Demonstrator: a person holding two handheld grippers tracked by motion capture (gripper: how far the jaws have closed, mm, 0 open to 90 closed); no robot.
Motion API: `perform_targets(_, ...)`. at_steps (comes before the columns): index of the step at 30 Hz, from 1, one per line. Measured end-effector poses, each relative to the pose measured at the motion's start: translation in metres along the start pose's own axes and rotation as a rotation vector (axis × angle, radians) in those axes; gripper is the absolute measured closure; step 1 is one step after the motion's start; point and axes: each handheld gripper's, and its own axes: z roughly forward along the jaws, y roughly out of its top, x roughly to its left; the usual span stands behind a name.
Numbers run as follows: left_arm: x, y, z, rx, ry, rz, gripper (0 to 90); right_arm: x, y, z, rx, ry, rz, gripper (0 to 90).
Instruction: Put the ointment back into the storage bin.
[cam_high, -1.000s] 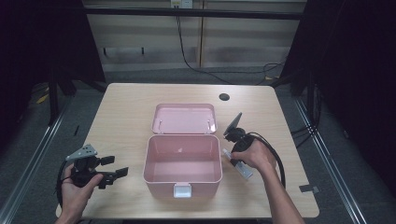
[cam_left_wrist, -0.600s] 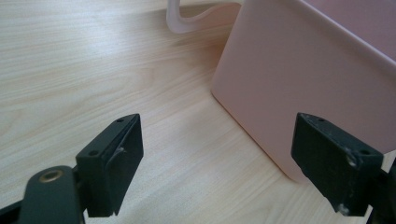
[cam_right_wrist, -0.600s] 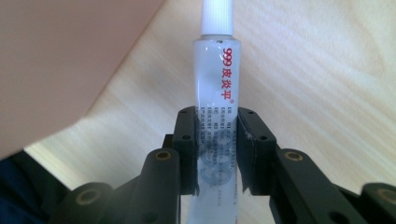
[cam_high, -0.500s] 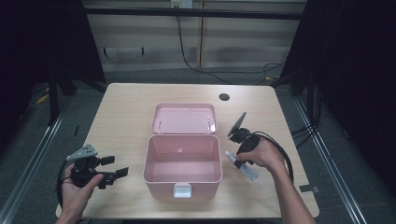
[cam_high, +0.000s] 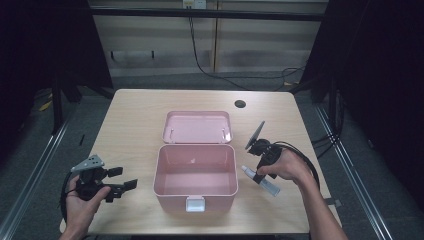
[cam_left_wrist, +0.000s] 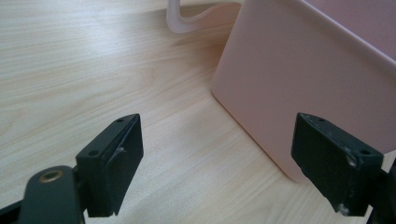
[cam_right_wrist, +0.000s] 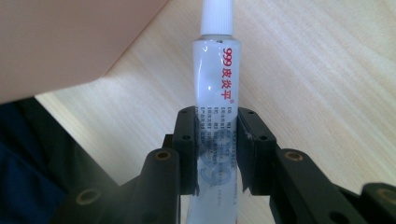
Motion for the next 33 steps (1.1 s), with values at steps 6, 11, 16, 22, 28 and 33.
perform_targets(6, 0.000, 0.000, 0.000, 0.002, 0.001, 0.000, 16.9, 0.004, -0.005, -0.006, 0.009, 0.007, -0.052, 71.6)
perform_targets(11, 0.000, 0.000, 0.000, 0.001, 0.002, -0.001, 17.0, 0.008, -0.008, -0.013, -0.001, 0.016, -0.057, 71.6)
perform_targets(16, 0.000, 0.000, 0.000, 0.001, 0.001, -0.001, 16.9, 0.012, -0.011, -0.019, 0.011, 0.026, -0.076, 71.6)
perform_targets(22, 0.000, 0.000, 0.000, 0.002, 0.001, 0.000, 17.0, 0.015, -0.013, -0.024, 0.021, 0.019, -0.107, 71.6)
perform_targets(28, 0.000, 0.000, 0.000, 0.001, 0.000, 0.000, 17.0, 0.020, -0.015, -0.032, 0.020, 0.012, -0.127, 71.6)
perform_targets(33, 0.000, 0.000, 0.000, 0.002, 0.001, 0.000, 17.0, 0.023, -0.017, -0.036, 0.017, 0.023, -0.142, 71.6)
